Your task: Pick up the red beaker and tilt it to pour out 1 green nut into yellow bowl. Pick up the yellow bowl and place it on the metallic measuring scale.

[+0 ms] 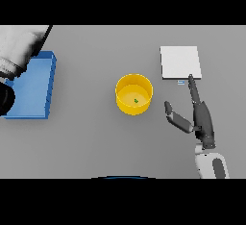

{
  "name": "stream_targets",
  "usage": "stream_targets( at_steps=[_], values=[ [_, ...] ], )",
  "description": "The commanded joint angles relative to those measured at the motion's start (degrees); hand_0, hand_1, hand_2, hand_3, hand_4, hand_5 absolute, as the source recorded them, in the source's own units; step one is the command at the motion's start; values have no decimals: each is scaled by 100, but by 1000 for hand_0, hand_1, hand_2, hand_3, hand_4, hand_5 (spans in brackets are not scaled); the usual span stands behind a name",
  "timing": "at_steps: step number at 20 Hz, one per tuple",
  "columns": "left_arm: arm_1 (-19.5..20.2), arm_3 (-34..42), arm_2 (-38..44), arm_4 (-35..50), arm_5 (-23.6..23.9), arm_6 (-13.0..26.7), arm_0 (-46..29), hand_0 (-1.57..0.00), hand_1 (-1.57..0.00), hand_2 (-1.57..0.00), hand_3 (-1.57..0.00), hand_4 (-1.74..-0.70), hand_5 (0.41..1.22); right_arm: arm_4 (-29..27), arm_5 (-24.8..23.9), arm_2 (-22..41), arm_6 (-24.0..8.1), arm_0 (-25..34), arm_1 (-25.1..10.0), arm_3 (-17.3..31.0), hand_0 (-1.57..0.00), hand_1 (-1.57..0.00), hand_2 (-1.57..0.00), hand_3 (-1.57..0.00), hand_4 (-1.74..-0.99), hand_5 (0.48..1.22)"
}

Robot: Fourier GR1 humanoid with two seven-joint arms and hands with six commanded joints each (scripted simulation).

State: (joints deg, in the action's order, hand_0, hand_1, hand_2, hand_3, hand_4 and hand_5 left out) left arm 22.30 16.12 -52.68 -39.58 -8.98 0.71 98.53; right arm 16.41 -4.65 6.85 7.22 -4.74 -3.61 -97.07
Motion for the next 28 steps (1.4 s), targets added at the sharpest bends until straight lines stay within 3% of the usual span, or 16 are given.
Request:
stream_targets(
  at_steps=[1, 3, 6, 9, 13, 17, 20, 25, 28],
  values=[
    [119, -140, 337, 396, 63, 61, -59, -1571, -1571, -1571, -1417, -1736, 1221, 72, -32, 28, 49, -2, 2, 48, 1, 1, 1, 1, -1144, 633],
    [400, -456, 858, 1057, 320, 271, -151, -1571, -1571, -1571, -1394, -1738, 1221, -138, 93, 10, 91, 1, 45, 33, 1, 1, 1, 1, -1129, 625],
    [852, -763, 1516, 2058, 697, 298, -626, -1571, -1571, -1571, -1480, -1739, 1221, -469, 270, -42, 180, 56, 96, 43, 1, 1, 1, 1, -1083, 625],
    [1189, -840, 1890, 2810, 1134, 581, -1232, -1571, -1571, -1571, -1525, -1740, 1221, -576, 402, -66, 103, 64, -14, -35, 1, 1, 1, 1, -1106, 642],
    [1369, -646, 2249, 3690, 1675, 1431, -2013, -1571, -1571, -1571, -1552, -1741, 1221, -626, 502, -68, 182, 72, -67, 46, 1, 1, 1, 1, -1157, 666],
    [1636, 248, 2465, 4459, 2054, 1971, -2923, -1571, -1571, -1571, -1462, -1741, 1221, -454, 474, -6, 298, 90, -115, 137, 1, 1, 1, 1, -1188, 696],
    [1743, 1405, 2514, 5027, 2572, 2324, -3899, -1571, -1571, -1571, -1374, -1741, 1221, -421, 446, 10, 255, 91, -90, 142, 1, 1, 1, 1, -1194, 703],
    [2117, 3197, 2408, 5627, 3417, 2958, -5278, -1571, -1571, -1571, -1389, -1741, 1221, -385, 417, -11, 311, 54, -125, 188, 1, 1, 1, 1, -1202, 699],
    [2224, 3879, 2226, 5832, 3808, 3291, -5789, -1571, -1571, -1571, -1387, -1741, 1221, -456, 424, -42, 282, 105, -97, 202, 1, 1, 1, 1, -1195, 690]
  ],
)
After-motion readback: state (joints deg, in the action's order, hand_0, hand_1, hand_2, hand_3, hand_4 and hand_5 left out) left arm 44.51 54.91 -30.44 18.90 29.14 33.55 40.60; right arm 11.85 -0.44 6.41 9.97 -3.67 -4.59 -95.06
